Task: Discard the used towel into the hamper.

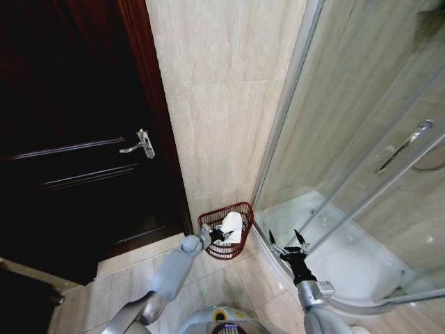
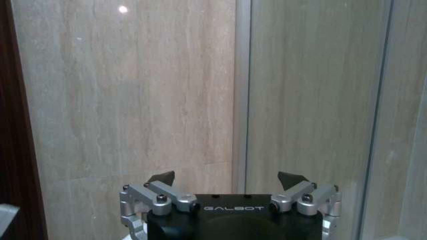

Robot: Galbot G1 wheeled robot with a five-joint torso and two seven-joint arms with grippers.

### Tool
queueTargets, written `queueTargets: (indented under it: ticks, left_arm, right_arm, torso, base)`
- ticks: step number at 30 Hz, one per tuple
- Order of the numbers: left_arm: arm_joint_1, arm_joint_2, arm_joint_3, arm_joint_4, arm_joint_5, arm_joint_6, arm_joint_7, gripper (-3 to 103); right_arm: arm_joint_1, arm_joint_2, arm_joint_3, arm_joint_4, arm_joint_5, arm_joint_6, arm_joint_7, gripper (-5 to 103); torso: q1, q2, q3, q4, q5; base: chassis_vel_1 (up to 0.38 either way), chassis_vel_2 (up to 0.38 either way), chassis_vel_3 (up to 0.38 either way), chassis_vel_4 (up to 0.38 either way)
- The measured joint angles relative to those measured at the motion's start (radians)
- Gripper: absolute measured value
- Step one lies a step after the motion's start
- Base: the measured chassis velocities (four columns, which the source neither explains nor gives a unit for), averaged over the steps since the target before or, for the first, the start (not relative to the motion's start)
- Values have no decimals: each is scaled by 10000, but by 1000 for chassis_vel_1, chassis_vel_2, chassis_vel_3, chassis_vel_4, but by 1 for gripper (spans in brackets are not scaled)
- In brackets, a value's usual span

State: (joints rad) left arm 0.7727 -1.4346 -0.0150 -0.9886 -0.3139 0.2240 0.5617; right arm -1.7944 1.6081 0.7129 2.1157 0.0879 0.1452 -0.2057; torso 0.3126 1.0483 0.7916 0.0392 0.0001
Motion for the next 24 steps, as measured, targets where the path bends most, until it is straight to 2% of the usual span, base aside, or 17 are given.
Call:
queueTargets:
  ticks: [1,4,5,6,8,9,10,11,12,13,18,21,24]
  left_arm:
    - [0,0,0,0,0,0,0,52]
    - [106,-16,85,-311,-1095,327,-172,68]
    - [106,-16,85,-311,-1095,327,-172,68]
    - [111,-46,154,-318,-1348,29,-224,74]
    - [56,-165,363,-2,-1490,-1157,-464,85]
    - [56,-165,363,-2,-1490,-1157,-464,85]
    - [-9,-265,428,201,-1398,-1709,-572,89]
    - [-68,-358,467,308,-1264,-2021,-662,94]
    - [-113,-441,509,373,-1138,-2211,-748,94]
    - [-138,-504,541,406,-992,-2302,-811,98]
    - [-122,-563,564,366,-393,-2596,-918,100]
    - [157,-415,402,-191,392,-3053,-1208,100]
    - [578,-180,240,-982,617,-3305,-1544,100]
  right_arm:
    - [0,0,0,0,0,0,0,100]
    - [10,0,-32,-46,-52,56,2,100]
    - [10,0,-32,-46,-52,56,2,100]
    - [9,0,-41,-60,-67,86,2,100]
    - [-1,0,-73,-68,-81,124,2,100]
    - [-1,0,-73,-68,-81,124,2,100]
    - [-3,0,-85,-74,-98,143,1,100]
    - [-3,0,-99,-76,-116,163,-1,100]
    - [0,0,-107,-76,-130,178,-5,100]
    - [0,0,-108,-71,-137,187,-10,100]
    - [-11,0,-99,-33,-132,191,-18,100]
    - [-5,0,-70,-29,-121,190,-4,100]
    - [-5,0,-69,-3,-115,153,17,100]
  torso:
    - [0,0,0,0,0]
    - [0,0,0,0,-2]
    - [0,0,0,0,-2]
    - [0,0,0,0,-1]
    - [0,0,0,0,-1]
    - [0,0,0,0,-1]
    - [0,0,1,0,-2]
    - [1,0,1,0,0]
    - [0,0,0,-1,0]
    - [0,0,1,-2,-2]
    - [1,0,1,-2,0]
    - [1,0,1,-1,0]
    - [1,0,1,-1,-3]
  base:
    - [0,0,0,0]
    - [0,0,0,0]
    - [0,0,0,0]
    - [0,0,0,0]
    - [0,0,0,0]
    - [0,0,0,0]
    - [0,0,0,0]
    - [0,0,0,0]
    - [0,0,0,0]
    - [0,0,0,0]
    - [0,0,0,0]
    - [0,0,0,0]
    - [0,0,0,0]
